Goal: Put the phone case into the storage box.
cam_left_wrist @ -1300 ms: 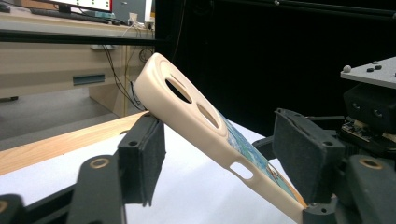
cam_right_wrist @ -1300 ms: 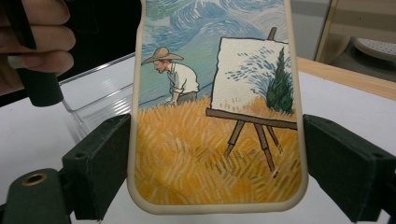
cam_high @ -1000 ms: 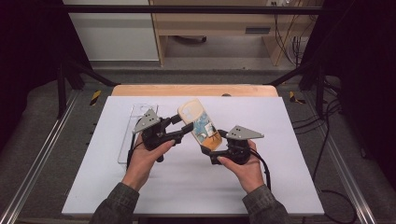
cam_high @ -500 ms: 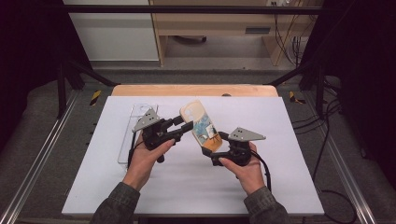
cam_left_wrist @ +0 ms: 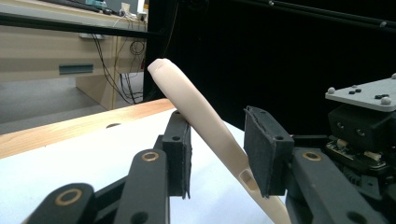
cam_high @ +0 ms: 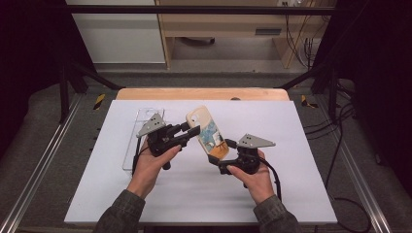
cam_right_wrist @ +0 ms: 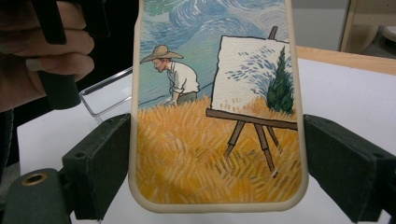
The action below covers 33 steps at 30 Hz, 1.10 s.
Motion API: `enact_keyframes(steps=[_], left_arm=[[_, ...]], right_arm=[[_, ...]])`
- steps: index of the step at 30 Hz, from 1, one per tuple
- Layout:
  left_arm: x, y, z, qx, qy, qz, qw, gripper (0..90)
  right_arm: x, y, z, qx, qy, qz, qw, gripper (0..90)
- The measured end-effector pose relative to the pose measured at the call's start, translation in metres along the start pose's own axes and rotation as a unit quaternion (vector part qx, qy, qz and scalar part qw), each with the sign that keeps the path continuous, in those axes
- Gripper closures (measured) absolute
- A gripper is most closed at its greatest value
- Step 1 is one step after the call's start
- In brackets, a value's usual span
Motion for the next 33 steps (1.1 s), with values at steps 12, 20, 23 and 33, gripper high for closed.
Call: enact_keyframes(steps=[12,20,23,33], left_arm=[[-0.002,0.0032,-0.0016,-0.003,0.005,0.004,1.0,65.2],[-0.003,0.0035,-0.0022,-0.012,0.007,0.01,0.9999,67.7],[-0.0025,0.0046,-0.0021,-0.012,0.007,0.011,0.9998,68.5],[-0.0039,0.0057,-0.0024,-0.016,0.008,0.009,0.9998,69.4]], right_arm=[[0.0031,-0.0024,0.0022,0.003,-0.004,-0.01,0.9999,11.7],[0.0047,-0.0036,0.0026,0.002,-0.006,-0.012,0.9999,11.7],[0.0053,-0.0033,0.0027,0.001,-0.008,-0.011,0.9999,11.7],[0.0064,-0.0039,0.003,0.0,-0.009,-0.015,0.9999,11.7]])
Point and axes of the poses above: each handheld gripper's, and its own axes: x roughly forward along the jaws, z roughly out of its underside, y roughly to its right, the point moved 3 cm from there along x, roughly forward along the jaws, and after that the axes turned 5 degrees about -y, right-handed, at the moved point
